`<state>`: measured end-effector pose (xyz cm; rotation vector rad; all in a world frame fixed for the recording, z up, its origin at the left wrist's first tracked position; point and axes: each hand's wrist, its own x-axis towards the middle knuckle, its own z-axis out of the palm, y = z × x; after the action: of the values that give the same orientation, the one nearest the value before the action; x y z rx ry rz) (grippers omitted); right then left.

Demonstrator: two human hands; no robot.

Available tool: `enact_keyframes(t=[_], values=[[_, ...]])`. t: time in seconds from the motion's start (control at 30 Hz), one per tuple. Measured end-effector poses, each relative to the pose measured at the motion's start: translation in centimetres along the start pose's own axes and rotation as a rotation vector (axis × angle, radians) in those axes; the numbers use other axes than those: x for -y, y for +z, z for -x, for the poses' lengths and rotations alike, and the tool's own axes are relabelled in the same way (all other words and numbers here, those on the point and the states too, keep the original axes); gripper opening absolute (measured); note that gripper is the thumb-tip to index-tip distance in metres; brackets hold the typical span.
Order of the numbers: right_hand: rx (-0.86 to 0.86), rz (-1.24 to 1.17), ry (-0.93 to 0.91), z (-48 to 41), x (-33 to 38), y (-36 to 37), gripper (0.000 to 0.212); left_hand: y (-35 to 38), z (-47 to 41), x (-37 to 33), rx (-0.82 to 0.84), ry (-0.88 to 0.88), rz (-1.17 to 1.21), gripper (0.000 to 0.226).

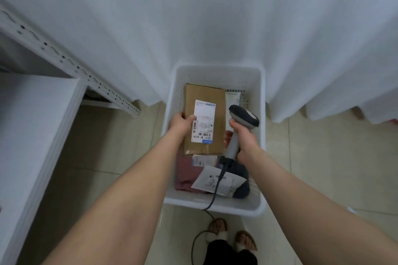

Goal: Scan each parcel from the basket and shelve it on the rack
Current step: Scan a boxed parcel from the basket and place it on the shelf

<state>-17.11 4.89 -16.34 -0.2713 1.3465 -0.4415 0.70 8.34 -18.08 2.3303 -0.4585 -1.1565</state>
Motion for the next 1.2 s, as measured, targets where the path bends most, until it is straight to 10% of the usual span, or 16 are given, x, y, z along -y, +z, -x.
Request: enact_keyframes(t=[0.33, 0.93, 1.2], values=[[0.014, -0.026, -0.15, 18.2, 11.1, 4.2, 0.028, -14.4, 15.2, -14.1, -0.005, 0.151, 0.111, 0.025], [0.155, 0.286, -0.5, 38.7, 18.4, 7.4, 0.059, -25.1, 35.7, -23.6, -0.01, 0.531, -0.786, 0.041], [0.331, 0.465, -0.493, 43.6, 16.0, 9.2, 0.041, -30.9, 40.5, -25.1, 0.067, 0.572, -0.994, 0.04]])
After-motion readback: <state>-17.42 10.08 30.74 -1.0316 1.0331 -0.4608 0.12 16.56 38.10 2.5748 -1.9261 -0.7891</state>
